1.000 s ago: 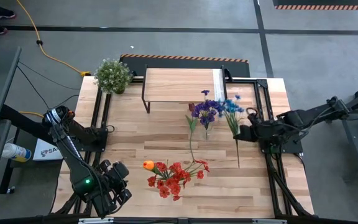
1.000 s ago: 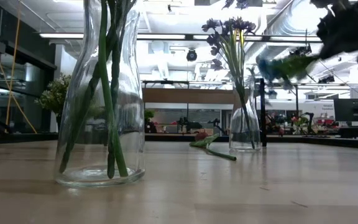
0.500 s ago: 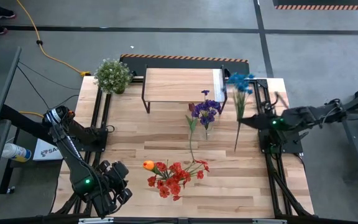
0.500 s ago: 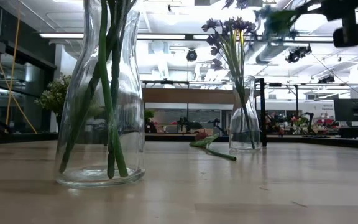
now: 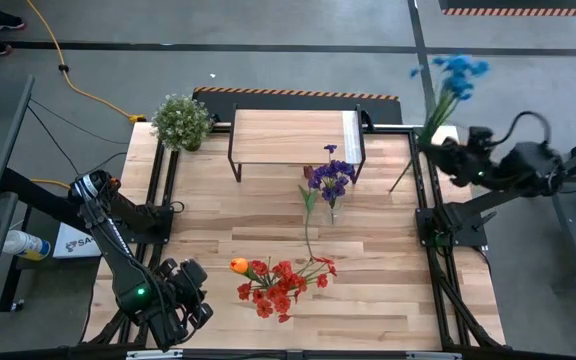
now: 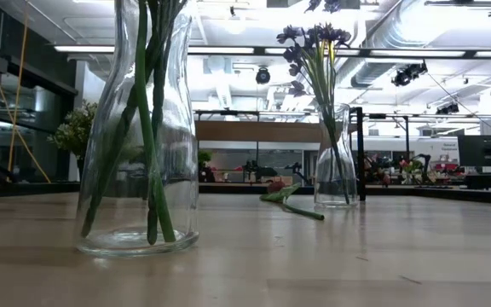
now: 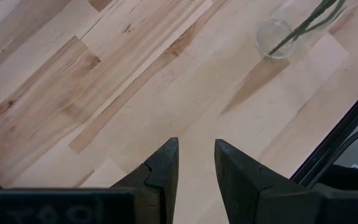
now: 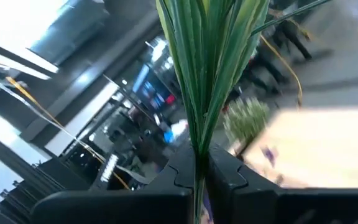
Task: Pick and place flowers into a vace then onto a shelf
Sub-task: Put the blue flowers into the top transparent vase
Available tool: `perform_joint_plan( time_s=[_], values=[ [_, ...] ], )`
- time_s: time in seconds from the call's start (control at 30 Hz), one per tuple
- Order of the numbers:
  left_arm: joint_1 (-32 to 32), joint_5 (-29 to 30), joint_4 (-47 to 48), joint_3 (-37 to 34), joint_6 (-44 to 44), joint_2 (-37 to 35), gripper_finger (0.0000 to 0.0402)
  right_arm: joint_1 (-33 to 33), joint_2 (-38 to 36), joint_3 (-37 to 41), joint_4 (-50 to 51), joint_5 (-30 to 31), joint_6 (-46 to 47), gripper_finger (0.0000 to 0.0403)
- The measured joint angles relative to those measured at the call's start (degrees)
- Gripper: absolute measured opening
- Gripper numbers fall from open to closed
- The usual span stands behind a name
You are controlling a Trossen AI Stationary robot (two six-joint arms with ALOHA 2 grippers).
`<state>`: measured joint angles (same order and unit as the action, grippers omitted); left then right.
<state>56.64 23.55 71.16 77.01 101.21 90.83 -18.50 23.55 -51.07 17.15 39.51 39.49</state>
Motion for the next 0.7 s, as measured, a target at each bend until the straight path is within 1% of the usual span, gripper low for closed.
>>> perform_joint_plan(
  time_s=[0.1, 0.3, 0.43, 0.53, 0.7],
  values=[
    [0.0, 0.14, -0.77, 0.0, 0.77, 0.0, 0.0138, 0.0, 2.08, -3.19, -2.34, -0.35, -6.74, 0.0007],
    [0.0, 1.24, -2.03, 0.0, 1.65, 0.0, 0.0138, 0.0, 7.65, -7.66, -2.3, -0.39, -16.15, 0.0007],
    [0.0, 1.73, -2.39, 0.0, 1.87, 0.0, 0.0138, 0.0, 11.91, -8.07, -3.15, 0.46, -21.6, 0.0007],
    [0.0, 1.84, -2.39, 0.0, 2.56, 0.0, 0.0138, 0.0, 15.25, -8.07, -3.54, 3.12, -24.62, 0.0009],
    [0.0, 1.84, -2.38, 0.0, 2.58, 0.0, 0.0138, 0.0, 19.62, -8.07, -5.26, 5.21, -27.13, 0.0007]
  ],
)
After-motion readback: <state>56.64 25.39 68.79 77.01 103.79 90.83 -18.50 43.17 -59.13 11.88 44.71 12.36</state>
